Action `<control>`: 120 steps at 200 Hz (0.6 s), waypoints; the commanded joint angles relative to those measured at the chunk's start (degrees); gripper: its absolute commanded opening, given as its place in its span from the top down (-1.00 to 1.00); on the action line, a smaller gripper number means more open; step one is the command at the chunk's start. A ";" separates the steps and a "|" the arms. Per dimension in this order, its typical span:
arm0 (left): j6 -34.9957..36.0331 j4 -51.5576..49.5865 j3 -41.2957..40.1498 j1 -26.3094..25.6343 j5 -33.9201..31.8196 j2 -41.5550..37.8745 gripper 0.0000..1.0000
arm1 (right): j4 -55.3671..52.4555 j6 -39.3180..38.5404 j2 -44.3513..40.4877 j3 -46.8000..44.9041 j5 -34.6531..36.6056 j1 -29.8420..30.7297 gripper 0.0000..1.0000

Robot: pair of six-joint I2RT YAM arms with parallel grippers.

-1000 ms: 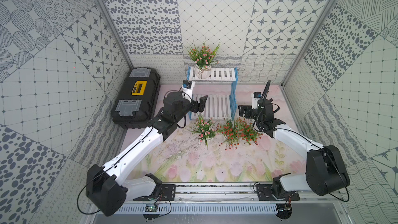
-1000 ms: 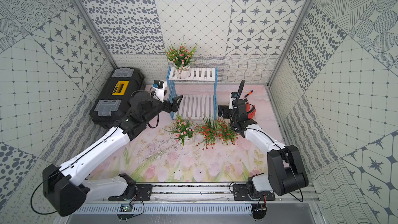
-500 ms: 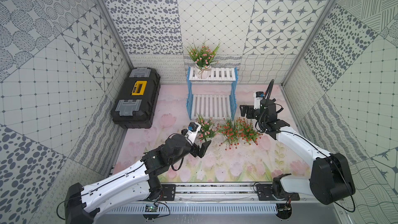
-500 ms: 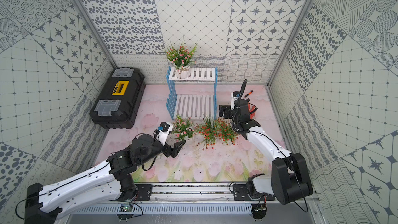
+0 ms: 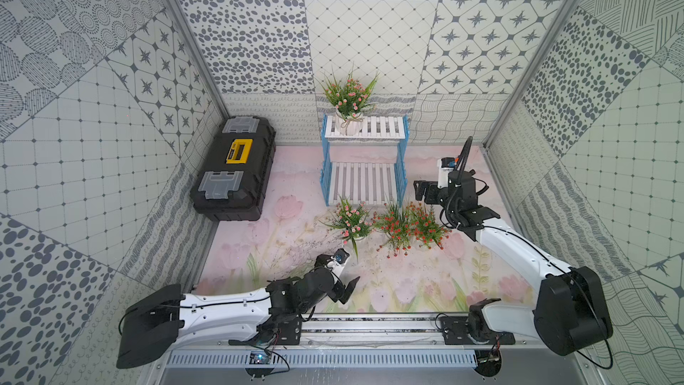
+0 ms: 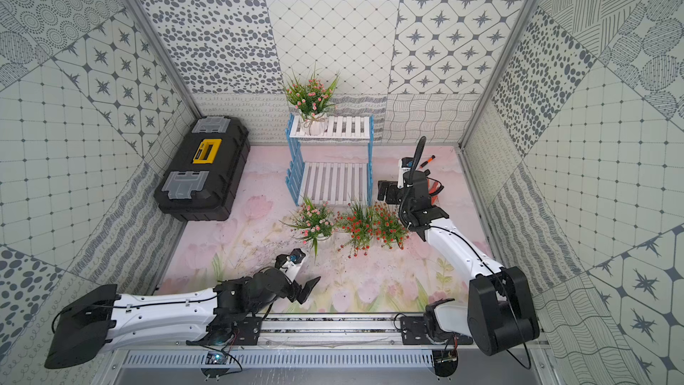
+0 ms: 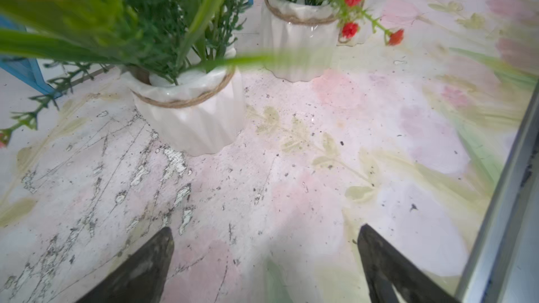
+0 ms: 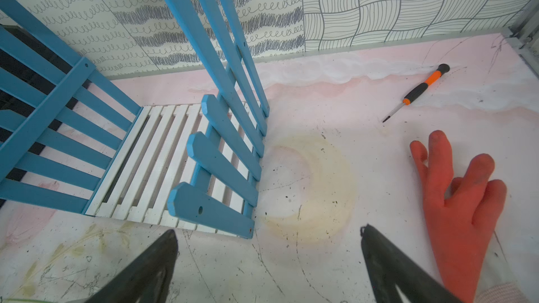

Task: Place the baby's breath potted plants on the rack by color
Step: Pick up the baby's breath potted plant from the center of the board.

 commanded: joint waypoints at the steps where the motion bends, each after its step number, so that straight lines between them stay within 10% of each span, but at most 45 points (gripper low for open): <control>1: 2.44 24.01 -3.83 3.02 -1.72 6.36 -0.96 | 0.95 -0.40 -0.17 0.58 0.47 0.34 -0.96; 76: 6.15 51.62 0.56 8.12 7.12 30.62 -0.96 | -0.08 -1.18 0.37 1.14 0.96 0.42 -0.96; 120: 9.02 52.16 2.41 8.17 4.88 30.43 -0.96 | -0.63 -1.67 0.03 1.14 1.72 0.43 -0.96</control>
